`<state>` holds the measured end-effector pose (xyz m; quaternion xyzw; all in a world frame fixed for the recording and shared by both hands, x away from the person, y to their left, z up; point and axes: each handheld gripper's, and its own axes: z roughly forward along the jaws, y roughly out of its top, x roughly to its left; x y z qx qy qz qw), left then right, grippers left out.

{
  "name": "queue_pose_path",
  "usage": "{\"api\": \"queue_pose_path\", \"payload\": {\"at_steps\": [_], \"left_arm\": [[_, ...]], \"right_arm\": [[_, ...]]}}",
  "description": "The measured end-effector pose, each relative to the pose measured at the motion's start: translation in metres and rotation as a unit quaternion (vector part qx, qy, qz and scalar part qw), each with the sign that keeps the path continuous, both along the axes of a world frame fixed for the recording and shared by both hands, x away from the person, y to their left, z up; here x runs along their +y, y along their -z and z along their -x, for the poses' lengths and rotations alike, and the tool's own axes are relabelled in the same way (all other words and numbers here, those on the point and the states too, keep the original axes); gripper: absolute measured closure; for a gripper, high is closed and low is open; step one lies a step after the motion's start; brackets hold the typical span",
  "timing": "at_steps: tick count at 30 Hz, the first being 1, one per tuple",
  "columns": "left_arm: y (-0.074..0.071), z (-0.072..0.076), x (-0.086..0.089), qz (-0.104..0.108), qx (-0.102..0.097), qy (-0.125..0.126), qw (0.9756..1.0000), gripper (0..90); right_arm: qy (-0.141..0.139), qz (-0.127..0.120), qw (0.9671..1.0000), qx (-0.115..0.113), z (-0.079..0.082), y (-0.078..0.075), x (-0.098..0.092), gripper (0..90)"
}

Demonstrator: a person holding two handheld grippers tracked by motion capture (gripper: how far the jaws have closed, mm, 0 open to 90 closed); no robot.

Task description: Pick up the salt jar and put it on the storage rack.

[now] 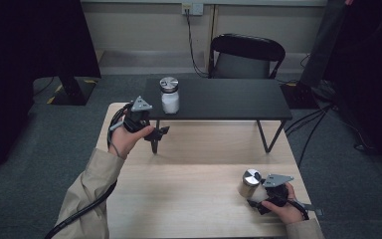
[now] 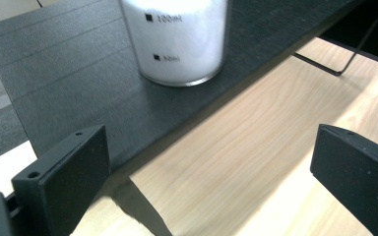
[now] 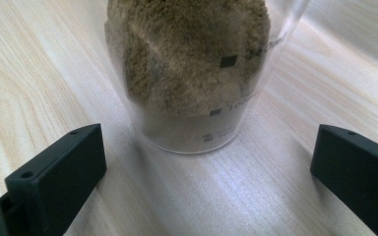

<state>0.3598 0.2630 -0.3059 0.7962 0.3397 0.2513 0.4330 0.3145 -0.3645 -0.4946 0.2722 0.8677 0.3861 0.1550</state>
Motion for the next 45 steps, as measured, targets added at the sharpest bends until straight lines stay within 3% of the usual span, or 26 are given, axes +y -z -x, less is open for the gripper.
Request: {"api": "queue_pose_path", "payload": {"at_steps": [8, 18, 31, 45], "left_arm": [[0.007, 0.014, 0.004, -0.006, -0.002, 0.018, 0.9998, 1.2], [0.032, 0.031, 0.009, 0.000, 0.006, 0.033, 0.9994, 1.2], [0.065, 0.039, 0.021, 0.012, 0.020, 0.044, 0.9988, 1.3], [0.090, 0.050, 0.029, 0.012, 0.035, 0.034, 0.9987, 1.3]], "right_arm": [[0.001, 0.000, 1.0000, 0.000, 0.000, 0.000, 0.000, 0.0], [0.001, 0.000, 1.0000, 0.000, 0.000, 0.000, 0.000, 0.0], [0.002, 0.000, 1.0000, 0.000, 0.000, 0.000, 0.000, 0.0], [0.002, 0.000, 1.0000, 0.000, 0.001, 0.000, 0.000, 0.0]]}}
